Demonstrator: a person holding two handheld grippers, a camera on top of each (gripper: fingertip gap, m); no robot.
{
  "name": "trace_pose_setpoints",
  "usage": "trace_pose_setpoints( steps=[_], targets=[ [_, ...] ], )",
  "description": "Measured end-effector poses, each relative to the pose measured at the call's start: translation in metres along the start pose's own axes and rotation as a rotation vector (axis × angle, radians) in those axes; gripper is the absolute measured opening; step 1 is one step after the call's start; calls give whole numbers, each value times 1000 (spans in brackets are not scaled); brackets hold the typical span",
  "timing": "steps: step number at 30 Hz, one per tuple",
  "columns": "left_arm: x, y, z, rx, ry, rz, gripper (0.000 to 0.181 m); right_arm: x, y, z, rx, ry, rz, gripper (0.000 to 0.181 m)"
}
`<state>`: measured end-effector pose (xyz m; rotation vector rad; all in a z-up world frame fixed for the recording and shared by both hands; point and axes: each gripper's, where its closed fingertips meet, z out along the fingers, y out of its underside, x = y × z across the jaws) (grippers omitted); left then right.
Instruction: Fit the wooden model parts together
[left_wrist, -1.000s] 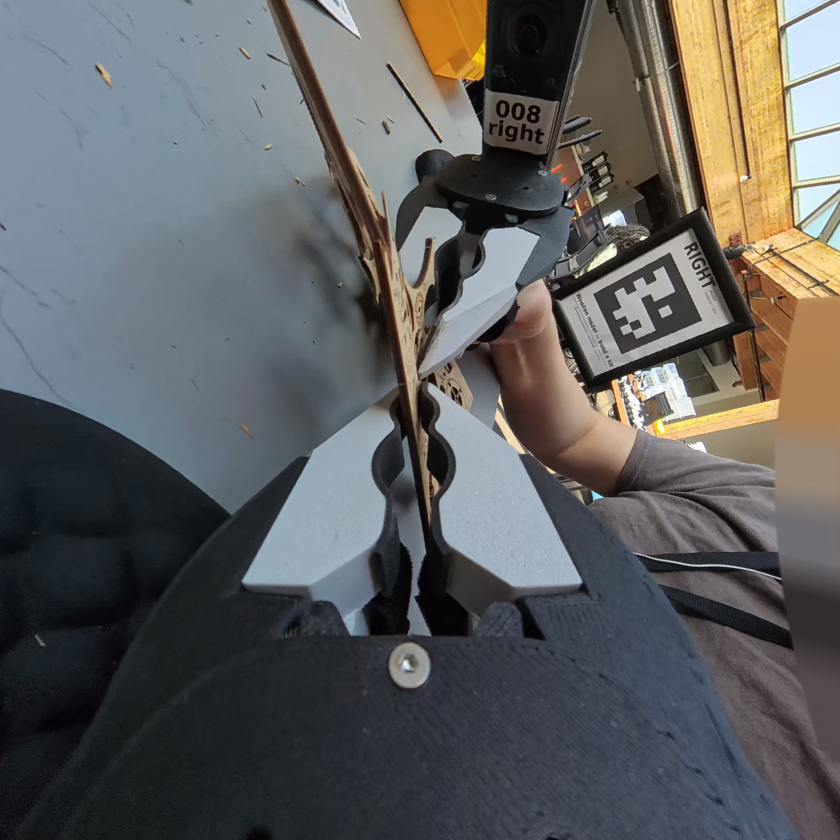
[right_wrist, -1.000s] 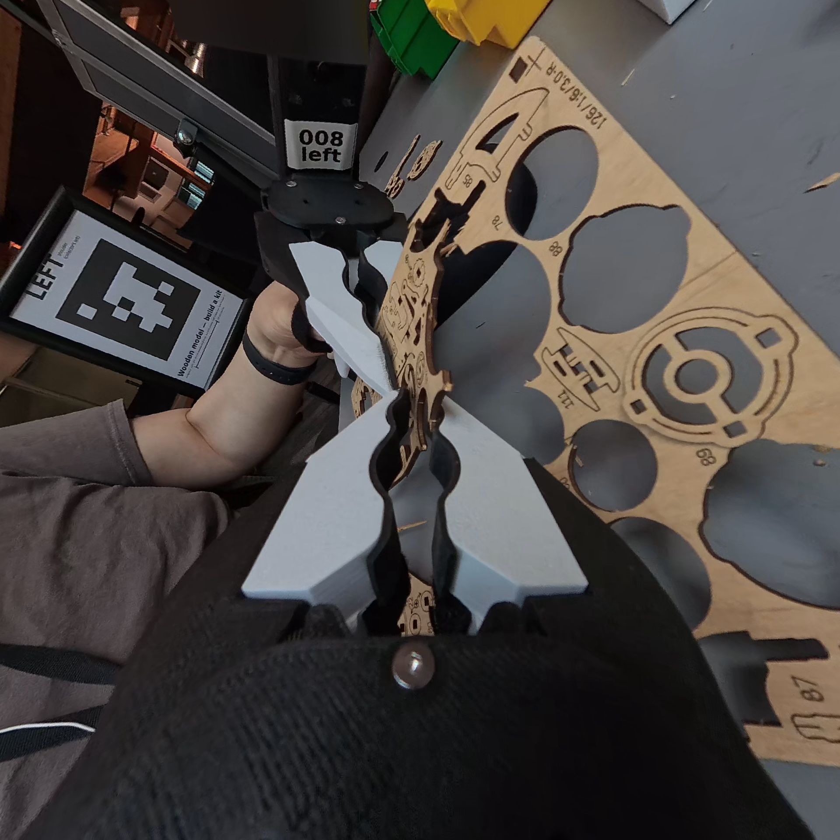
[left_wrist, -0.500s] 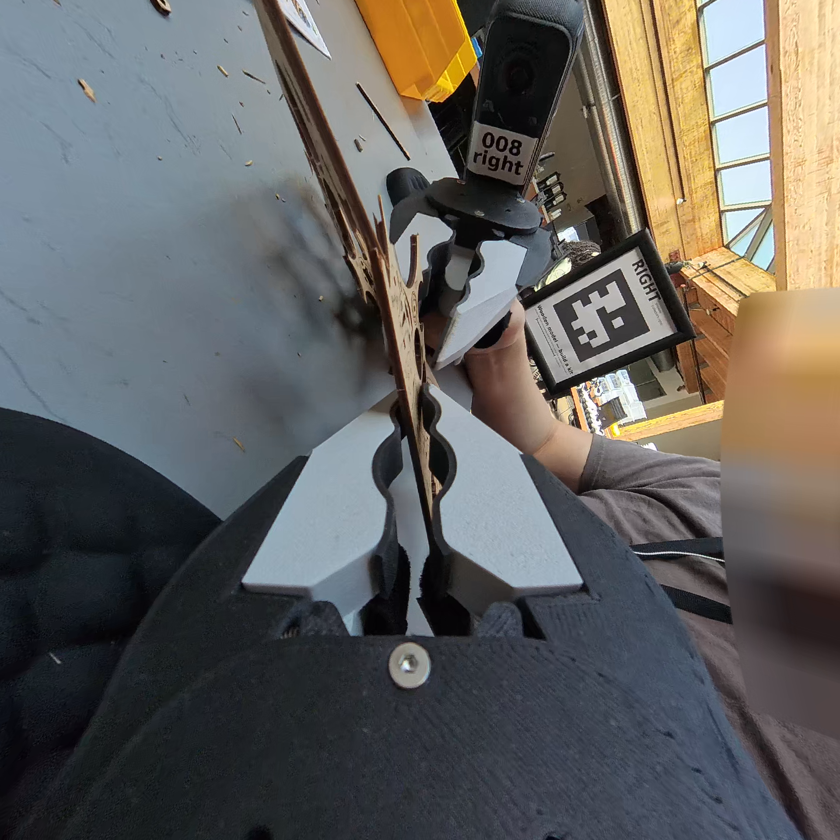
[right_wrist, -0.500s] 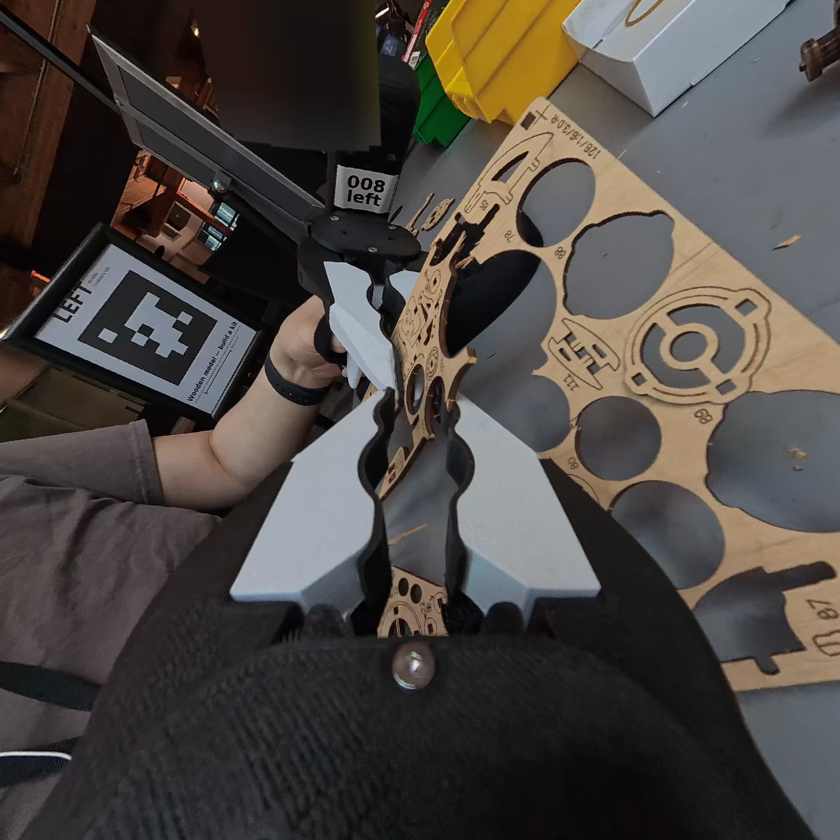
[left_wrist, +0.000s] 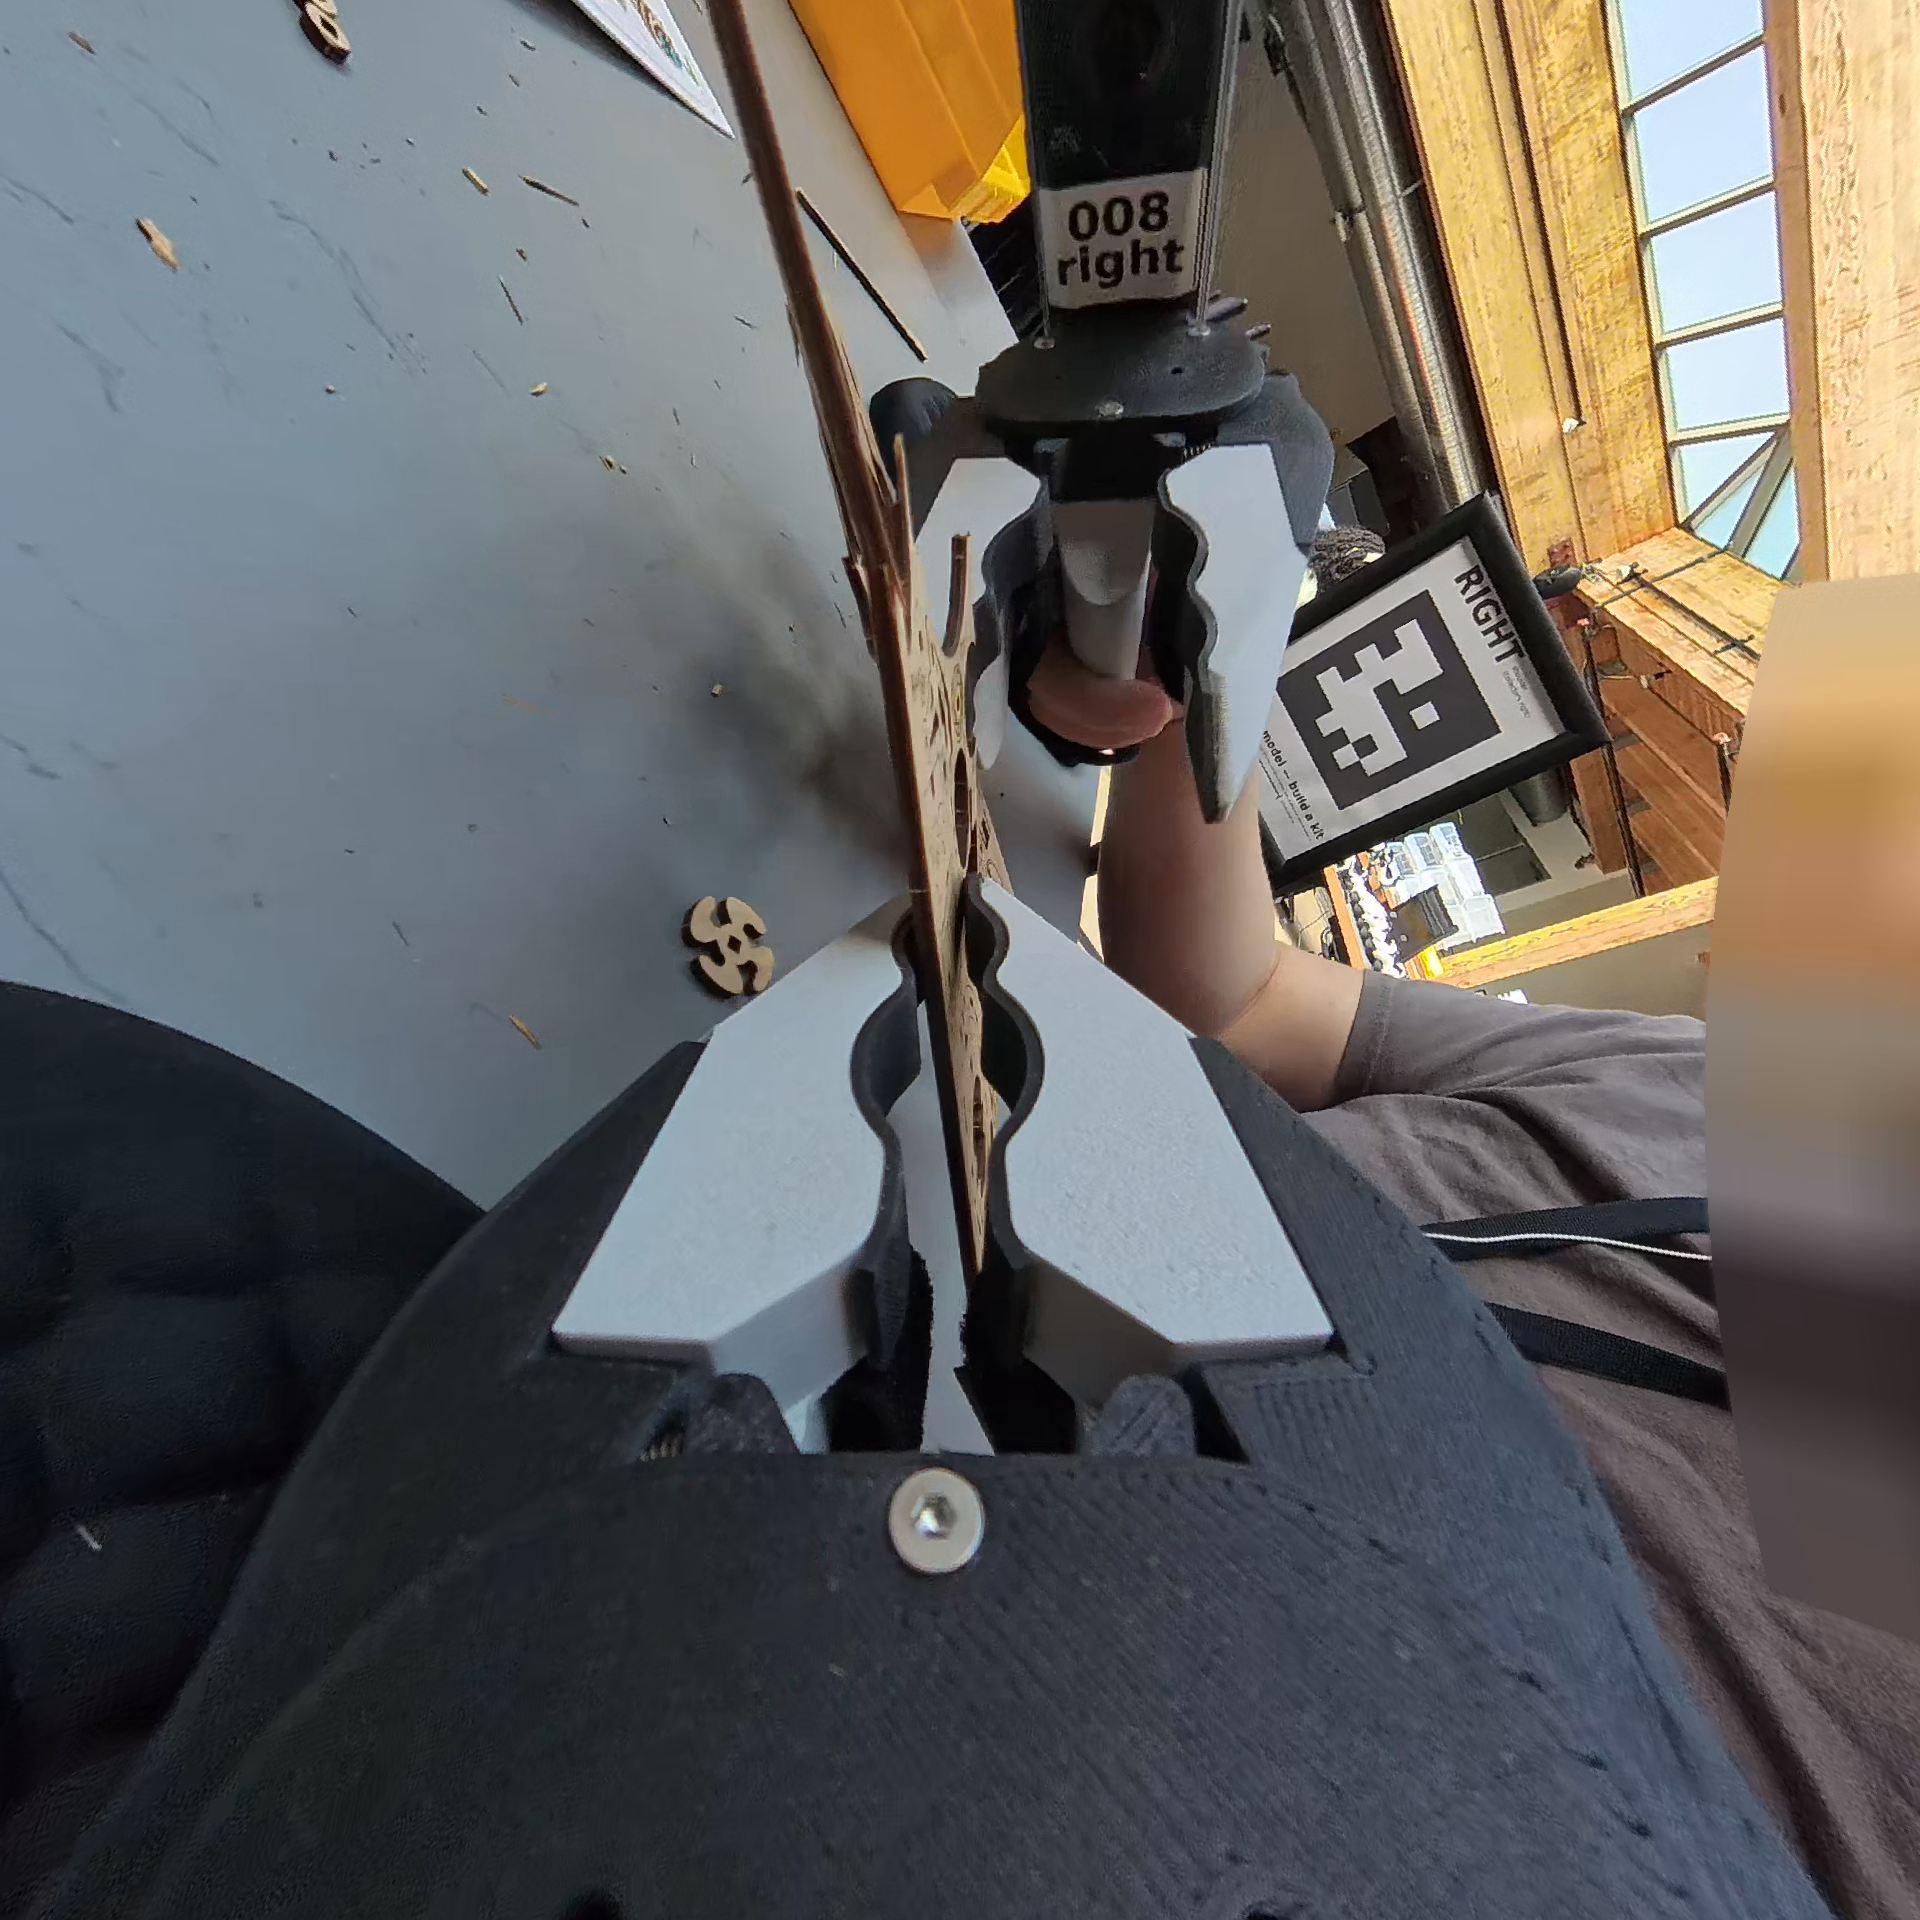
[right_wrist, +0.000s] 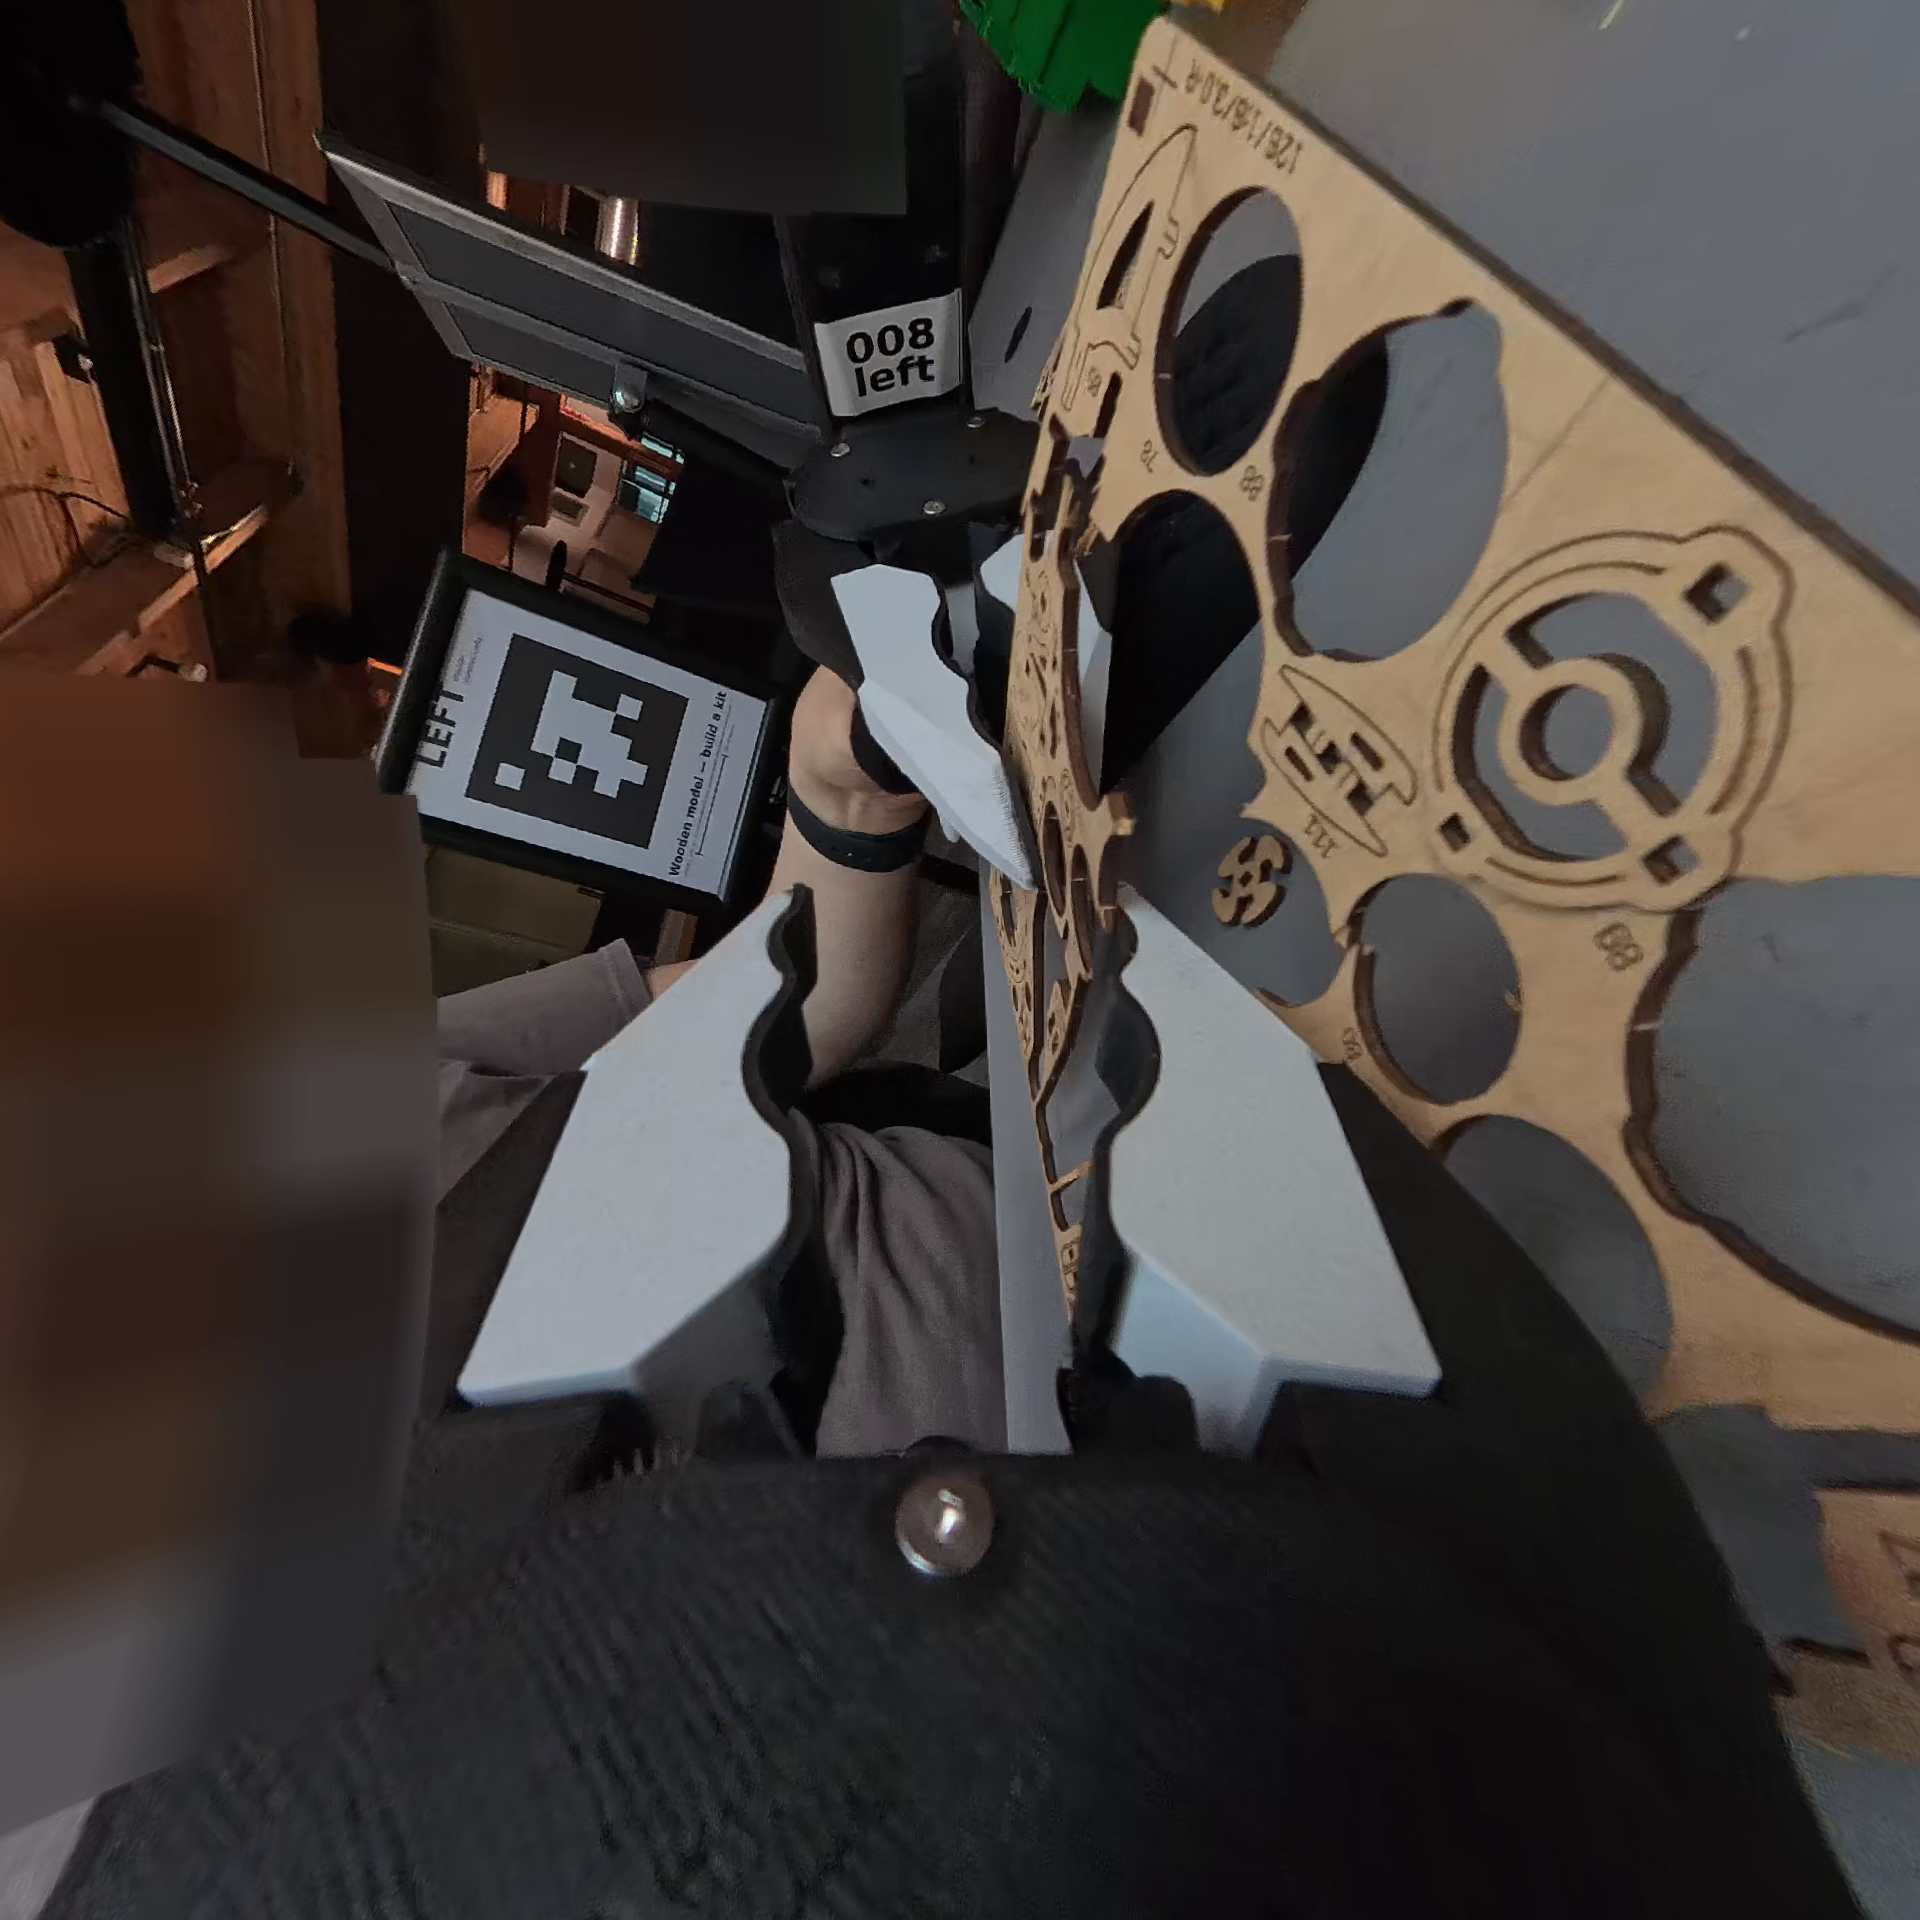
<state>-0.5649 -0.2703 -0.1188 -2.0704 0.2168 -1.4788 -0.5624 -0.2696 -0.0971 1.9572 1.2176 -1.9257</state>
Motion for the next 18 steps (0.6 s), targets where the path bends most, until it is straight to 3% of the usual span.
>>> trace_pose_setpoints(
  steps=[5, 12, 15, 18],
  targets=[
    [-7, 0, 1, -7, -48, -12, 3, 17, 3, 5, -176, 160, 120, 61],
    [-5, 1, 2, -16, -35, -14, 3, 12, 21, -16, -507, 506, 31, 63],
    [-4, 2, 2, -26, -41, -8, 4, -5, 31, -29, -536, 494, -32, 59],
    [6, 1, 1, -38, -11, 48, 2, -20, 43, -39, -406, 406, -191, 54]
  ],
)
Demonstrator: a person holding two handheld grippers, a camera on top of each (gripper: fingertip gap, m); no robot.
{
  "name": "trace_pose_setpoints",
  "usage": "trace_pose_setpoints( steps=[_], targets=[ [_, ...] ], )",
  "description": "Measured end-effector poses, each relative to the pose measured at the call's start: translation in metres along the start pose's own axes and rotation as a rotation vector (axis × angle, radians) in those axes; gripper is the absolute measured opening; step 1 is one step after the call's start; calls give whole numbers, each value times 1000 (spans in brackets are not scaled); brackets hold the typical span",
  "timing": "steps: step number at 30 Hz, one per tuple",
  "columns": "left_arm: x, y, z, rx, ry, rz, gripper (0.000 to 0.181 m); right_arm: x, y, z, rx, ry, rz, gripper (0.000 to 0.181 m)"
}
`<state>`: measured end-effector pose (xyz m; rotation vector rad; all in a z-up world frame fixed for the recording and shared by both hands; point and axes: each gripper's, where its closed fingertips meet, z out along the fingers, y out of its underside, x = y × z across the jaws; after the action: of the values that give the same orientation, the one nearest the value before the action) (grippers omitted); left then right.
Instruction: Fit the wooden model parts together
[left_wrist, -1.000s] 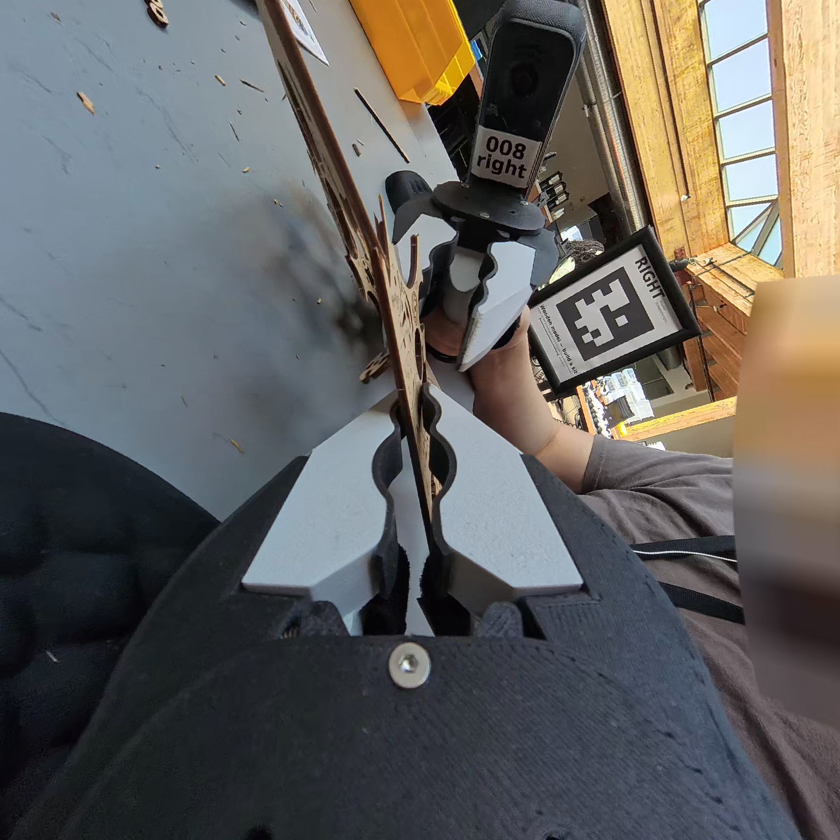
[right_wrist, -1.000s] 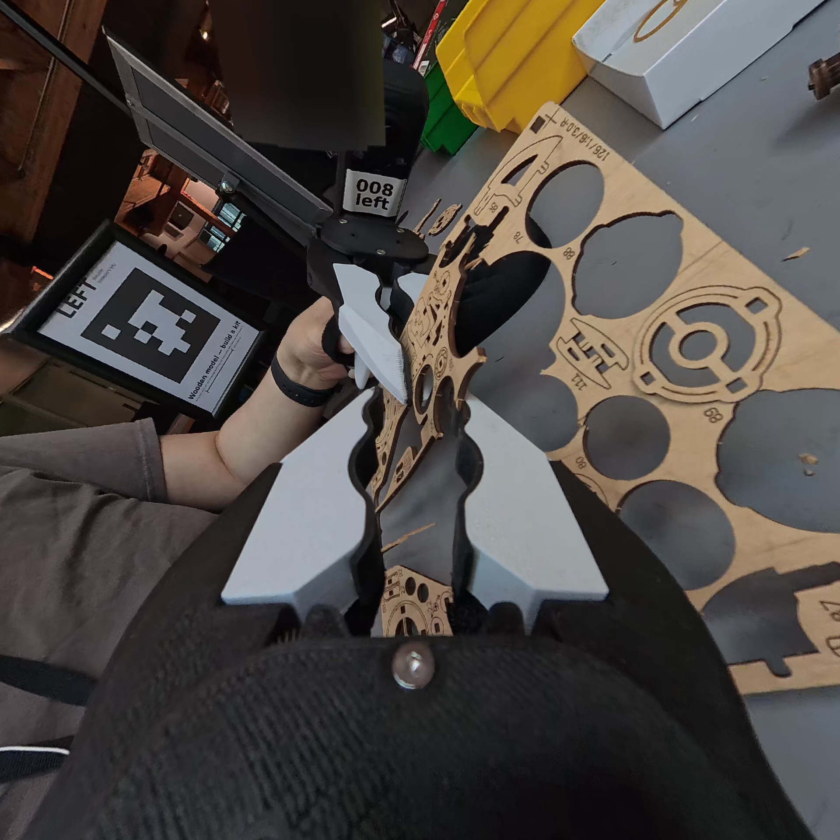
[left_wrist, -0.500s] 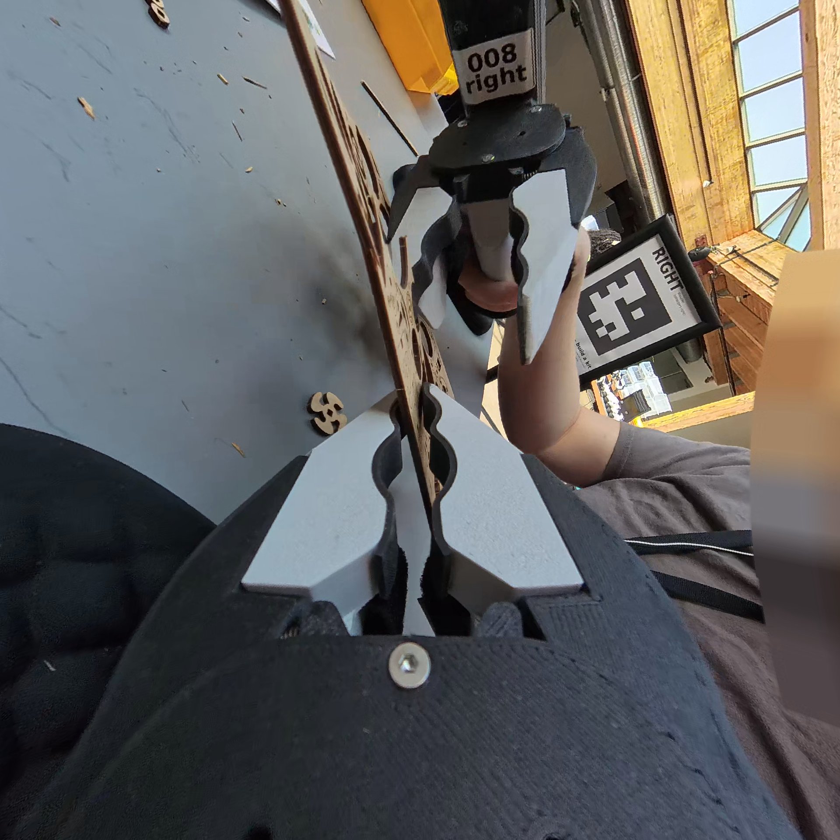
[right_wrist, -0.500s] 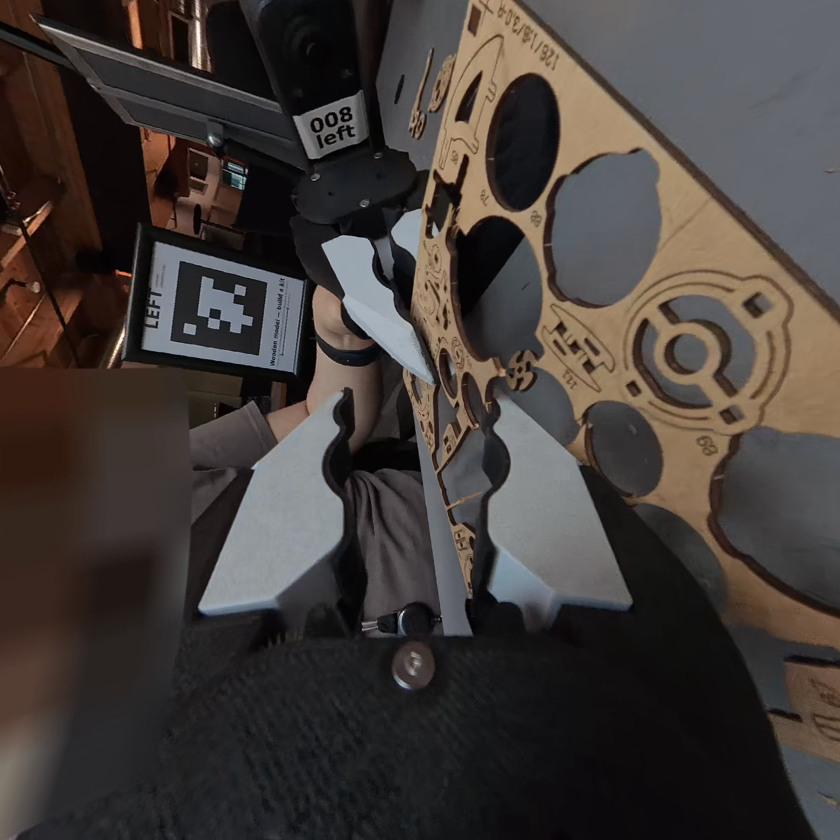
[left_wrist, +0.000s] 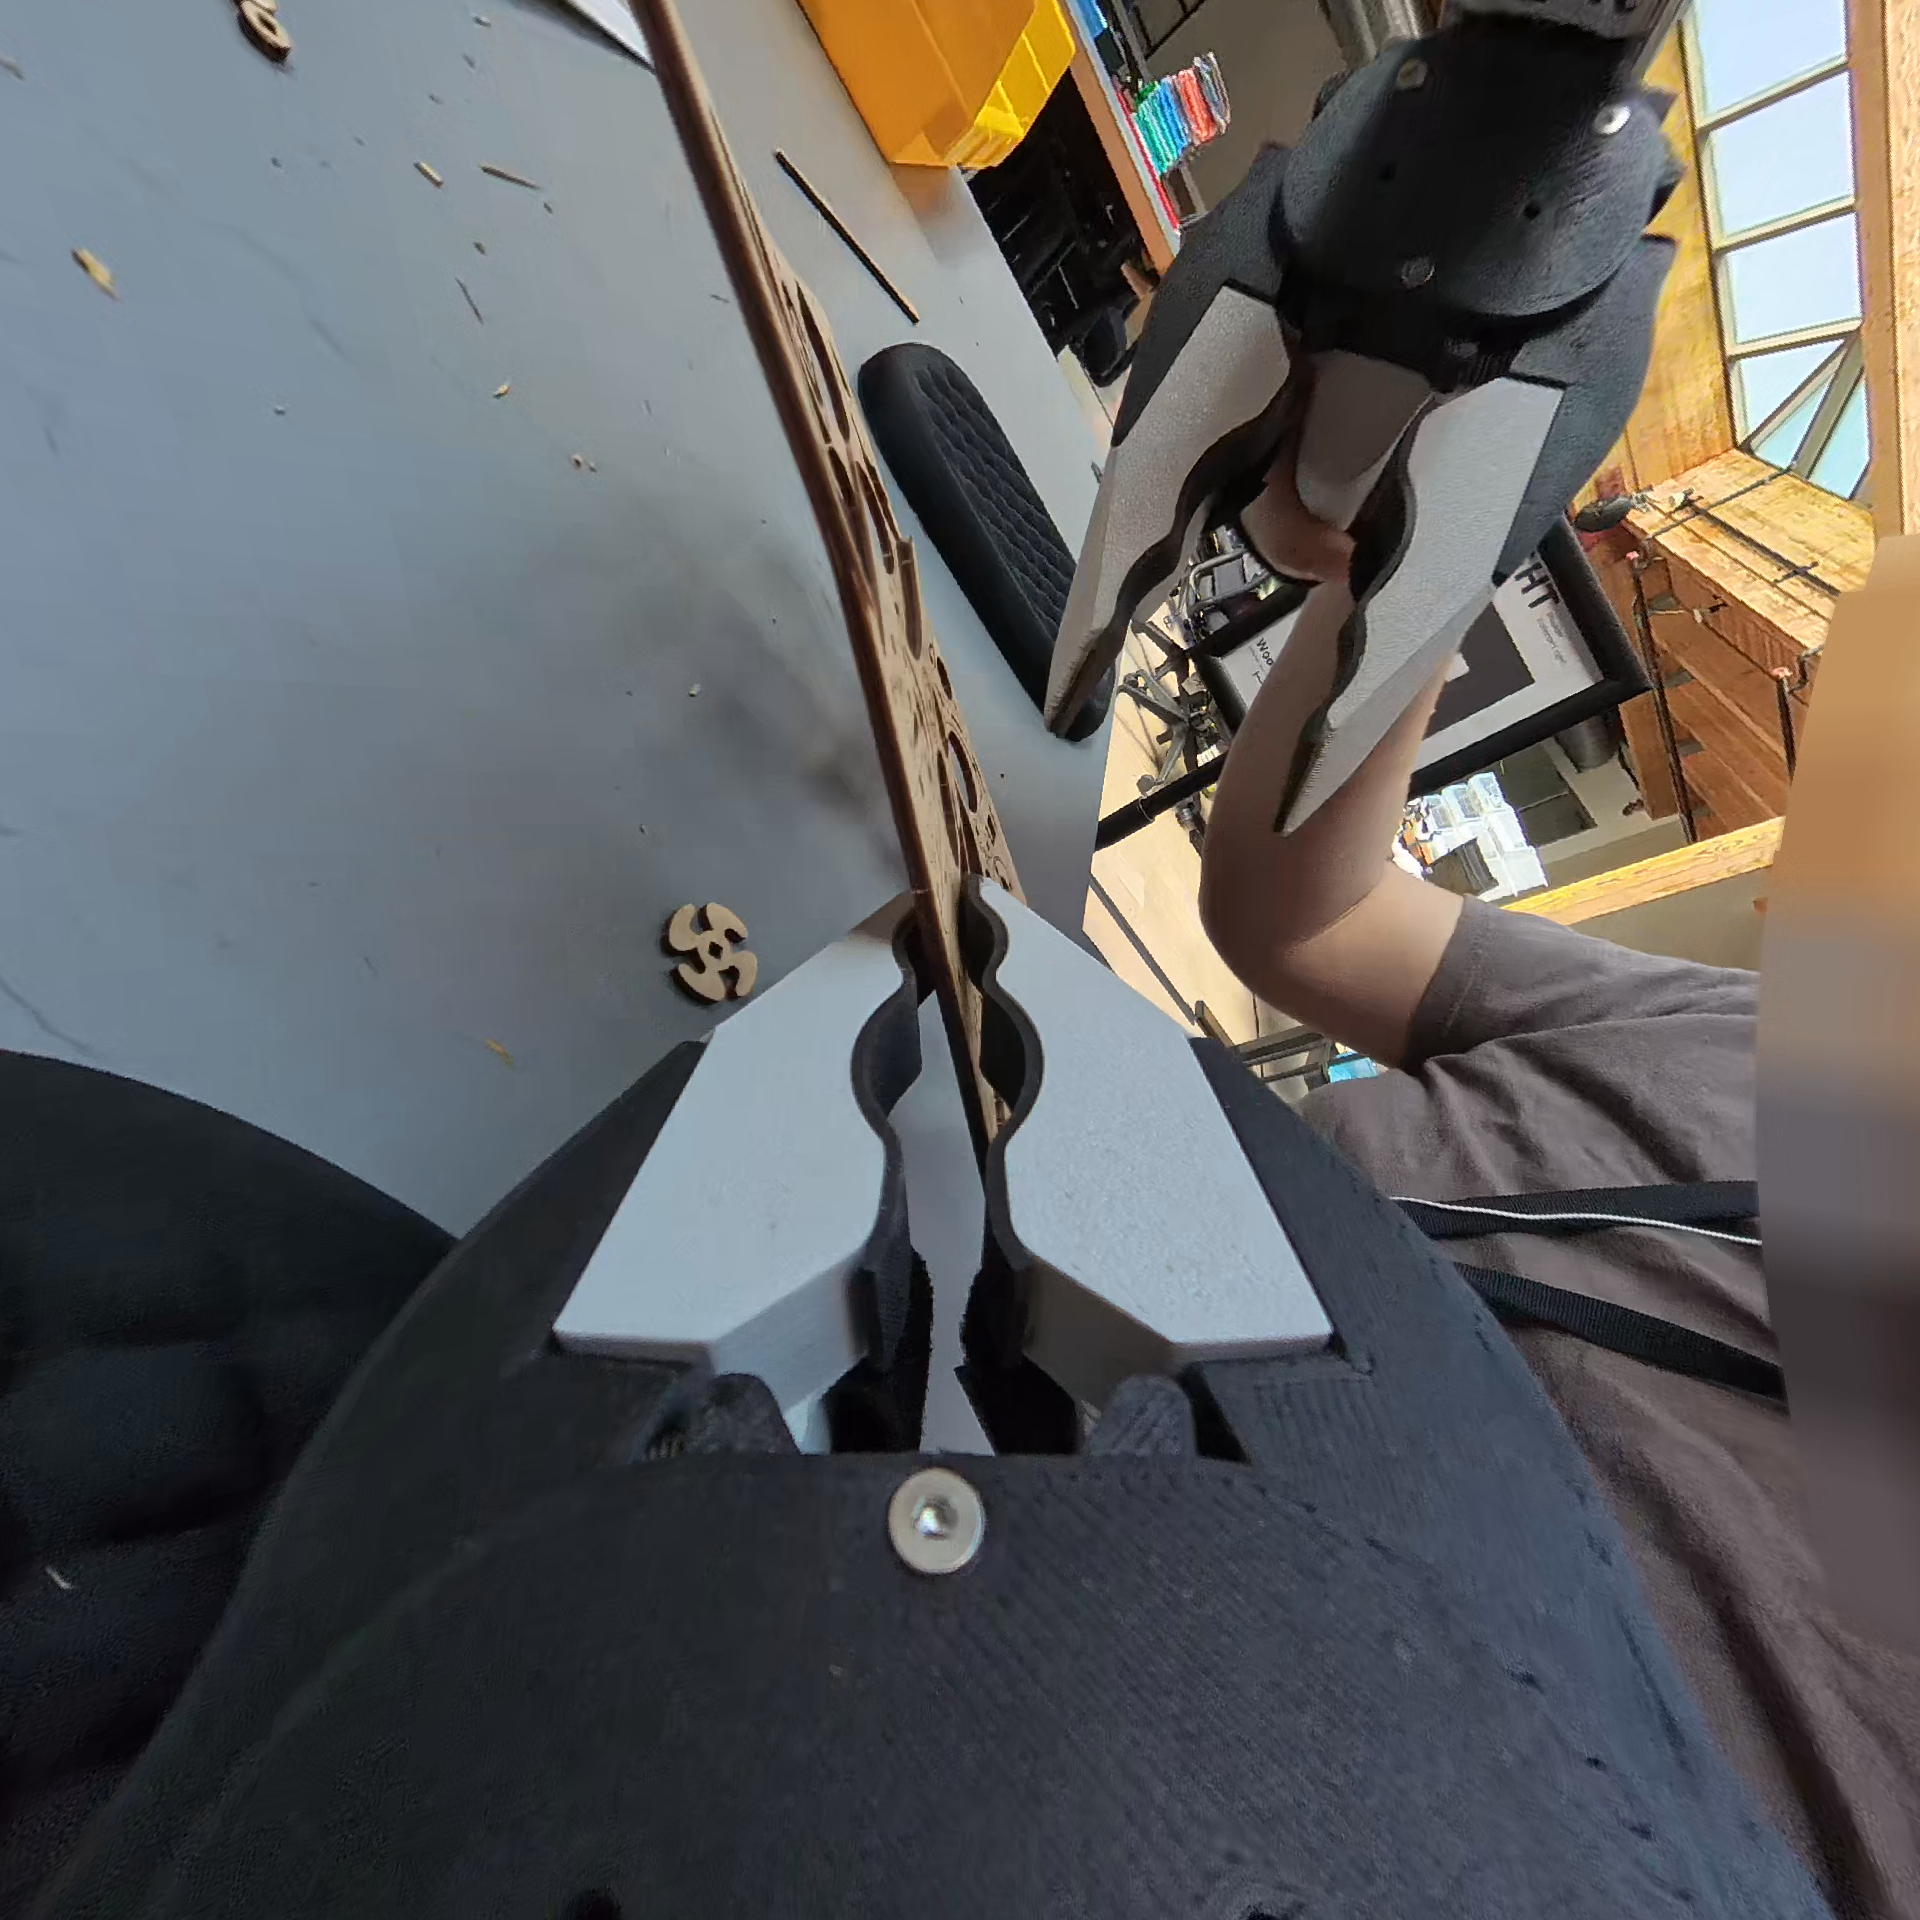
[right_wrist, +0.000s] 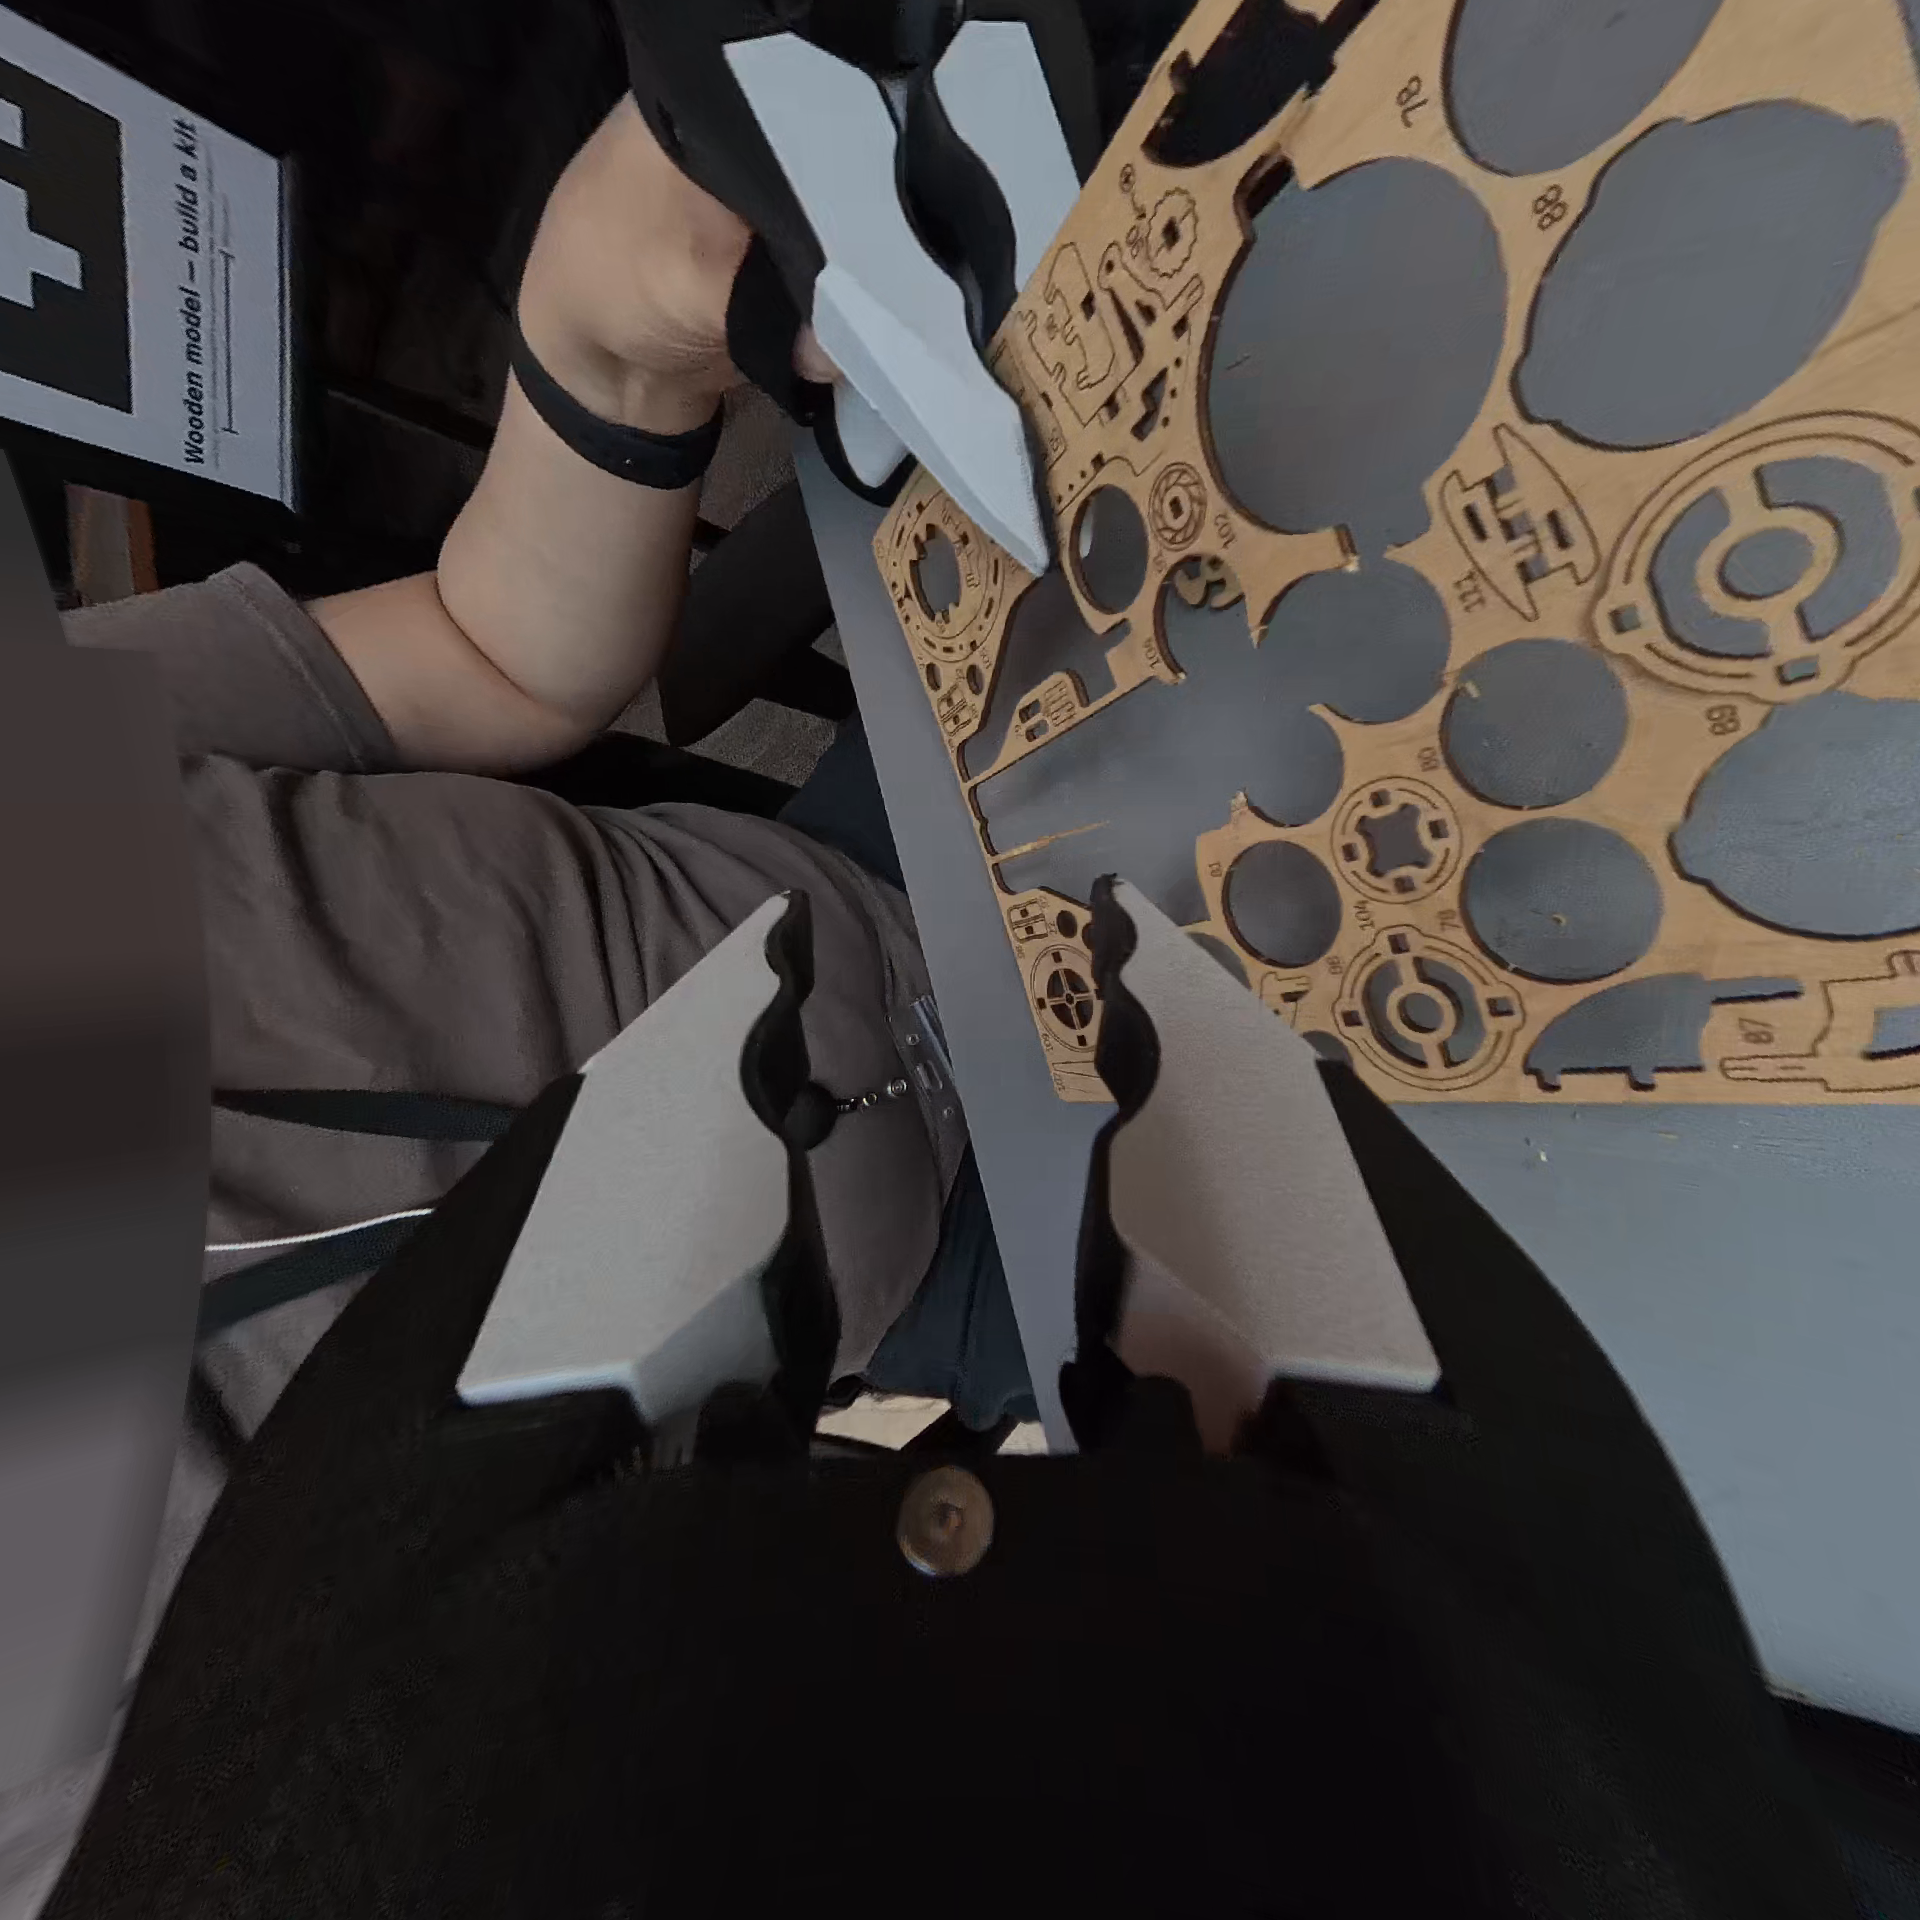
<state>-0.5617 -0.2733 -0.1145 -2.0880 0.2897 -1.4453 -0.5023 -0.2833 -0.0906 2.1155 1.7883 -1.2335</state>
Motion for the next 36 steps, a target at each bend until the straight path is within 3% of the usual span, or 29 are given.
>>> trace_pose_setpoints(
  steps=[5, 8, 11, 16, 21, 26, 29, 31, 32, 36],
  targets=[
    [16, -5, -18, -42, 0, 90, 1, 9, 24, -38, 514, 92, -332, 43],
    [27, -9, -34, -76, -3, 172, 1, 34, 24, -54, 645, 237, -418, 35],
    [36, -12, -49, -102, 21, 276, 1, 61, 16, -43, 563, 372, -452, 28],
    [52, -20, -77, -95, 121, 337, 1, 56, -20, 0, 405, 341, -519, 26],
    [64, -42, -123, 23, 158, 355, 1, 53, -47, 44, 311, 298, -584, 35],
    [73, -57, -161, 98, 138, 371, 1, 59, -51, 70, 204, 275, -600, 45],
    [73, -61, -171, 115, 136, 365, 1, 66, -50, 79, 154, 283, -594, 45],
    [70, -62, -172, 114, 134, 359, 1, 65, -49, 82, 154, 272, -618, 22],
    [68, -63, -171, 114, 134, 355, 1, 65, -49, 82, 152, 271, -625, 22],
    [61, -63, -163, 102, 157, 329, 1, 88, -58, 38, 238, 434, -621, 22]
  ],
)
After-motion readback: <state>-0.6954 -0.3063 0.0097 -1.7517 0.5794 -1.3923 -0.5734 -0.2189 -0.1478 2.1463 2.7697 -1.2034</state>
